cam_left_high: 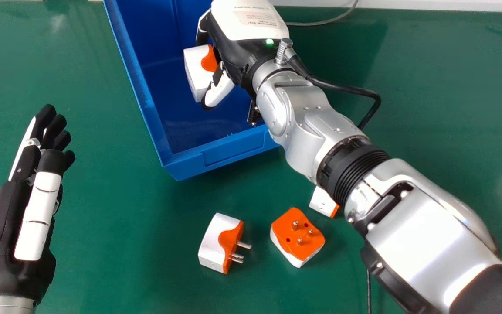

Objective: Pick all objects and put in blue box

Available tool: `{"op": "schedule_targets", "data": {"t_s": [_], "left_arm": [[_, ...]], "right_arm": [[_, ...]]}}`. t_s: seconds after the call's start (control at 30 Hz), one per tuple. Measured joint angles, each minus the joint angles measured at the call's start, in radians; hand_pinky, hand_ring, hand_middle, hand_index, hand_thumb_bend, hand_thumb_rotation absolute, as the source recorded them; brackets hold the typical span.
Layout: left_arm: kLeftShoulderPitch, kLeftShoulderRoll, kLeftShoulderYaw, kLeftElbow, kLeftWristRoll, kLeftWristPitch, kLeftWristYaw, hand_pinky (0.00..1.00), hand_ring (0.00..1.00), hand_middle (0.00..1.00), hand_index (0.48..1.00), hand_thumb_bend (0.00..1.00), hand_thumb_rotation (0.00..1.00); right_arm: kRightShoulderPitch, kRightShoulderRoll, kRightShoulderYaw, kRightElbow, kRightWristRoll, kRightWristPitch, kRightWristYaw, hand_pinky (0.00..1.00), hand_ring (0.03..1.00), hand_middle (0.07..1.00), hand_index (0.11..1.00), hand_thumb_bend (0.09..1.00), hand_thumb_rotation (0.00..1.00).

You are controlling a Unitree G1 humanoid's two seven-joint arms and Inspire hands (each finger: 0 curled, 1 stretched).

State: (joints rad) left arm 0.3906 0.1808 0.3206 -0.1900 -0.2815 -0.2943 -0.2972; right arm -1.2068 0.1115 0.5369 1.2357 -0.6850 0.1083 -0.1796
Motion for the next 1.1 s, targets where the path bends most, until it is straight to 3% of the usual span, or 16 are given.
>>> {"op": "schedule_targets", "data": {"t_s": [0.2, 0.37, 0.67, 0.93, 1.1], "left_arm": [[0.009, -0.006, 0.0, -0.009, 0.0, 0.0, 0.002, 0.95, 0.96, 0.96, 0.96, 0.73, 0.93], [0.01, -0.006, 0.0, -0.01, -0.001, 0.0, -0.006, 0.96, 0.97, 0.97, 0.968, 0.74, 0.94], [0.024, -0.009, -0.001, -0.037, 0.0, 0.004, 0.006, 0.98, 0.98, 0.98, 0.979, 0.74, 0.95], [0.031, -0.009, 0.0, -0.037, -0.004, -0.002, -0.007, 0.98, 0.98, 0.97, 0.976, 0.73, 0.96], [0.031, -0.009, 0.0, -0.037, -0.004, -0.003, -0.007, 0.98, 0.97, 0.97, 0.975, 0.73, 0.96]], "right_arm": [[0.0, -0.002, 0.036, 0.006, -0.02, 0.008, 0.01, 0.4, 0.5, 0.564, 0.507, 0.5, 0.11], [0.003, -0.006, 0.059, 0.006, -0.031, 0.005, 0.01, 0.4, 0.505, 0.59, 0.501, 0.505, 0.13], [0.036, -0.005, 0.112, 0.009, -0.056, 0.009, 0.009, 0.41, 0.496, 0.594, 0.496, 0.509, 0.15], [0.055, -0.001, 0.119, 0.014, -0.06, 0.012, 0.009, 0.42, 0.511, 0.606, 0.494, 0.509, 0.15], [0.055, 0.001, 0.126, 0.02, -0.064, 0.023, 0.01, 0.42, 0.516, 0.613, 0.494, 0.51, 0.15]]}}
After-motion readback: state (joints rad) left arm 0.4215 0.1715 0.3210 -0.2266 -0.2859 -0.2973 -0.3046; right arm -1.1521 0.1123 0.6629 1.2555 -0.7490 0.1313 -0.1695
